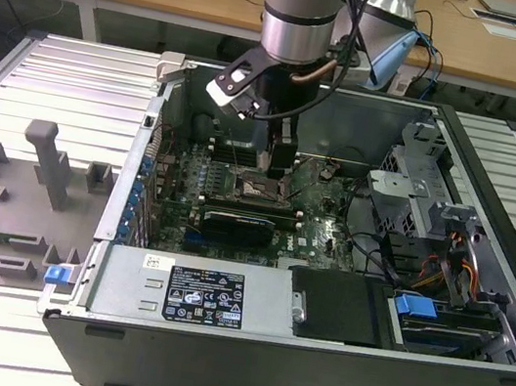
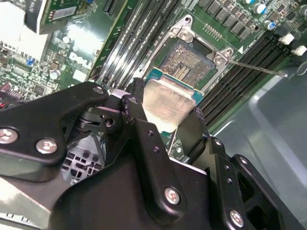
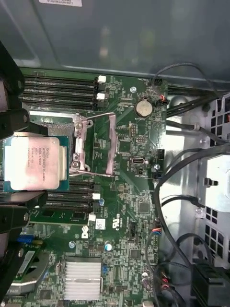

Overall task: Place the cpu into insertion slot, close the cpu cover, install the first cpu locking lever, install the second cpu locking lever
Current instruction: 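Place the cpu into insertion slot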

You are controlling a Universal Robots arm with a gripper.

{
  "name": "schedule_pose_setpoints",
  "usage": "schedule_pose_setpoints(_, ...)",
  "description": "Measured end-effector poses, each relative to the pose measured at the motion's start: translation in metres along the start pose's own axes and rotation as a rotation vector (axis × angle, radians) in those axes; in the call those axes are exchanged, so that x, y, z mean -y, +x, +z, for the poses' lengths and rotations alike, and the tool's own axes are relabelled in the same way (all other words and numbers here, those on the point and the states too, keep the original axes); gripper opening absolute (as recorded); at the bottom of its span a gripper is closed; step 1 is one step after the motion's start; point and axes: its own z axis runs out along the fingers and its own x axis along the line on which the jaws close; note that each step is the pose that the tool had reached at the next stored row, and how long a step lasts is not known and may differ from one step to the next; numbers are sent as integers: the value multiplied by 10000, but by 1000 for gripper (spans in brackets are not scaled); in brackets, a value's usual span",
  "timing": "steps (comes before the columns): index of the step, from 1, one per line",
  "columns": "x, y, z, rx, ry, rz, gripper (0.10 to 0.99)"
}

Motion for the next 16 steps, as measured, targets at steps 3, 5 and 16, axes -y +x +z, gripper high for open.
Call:
schedule_pose_setpoints(3,14,8,57,5,-1,56,537)
schedule_pose_setpoints(5,31,12,96,9,-2,101,537)
schedule_pose_setpoints(16,90,58,347,22,-7,393,537)
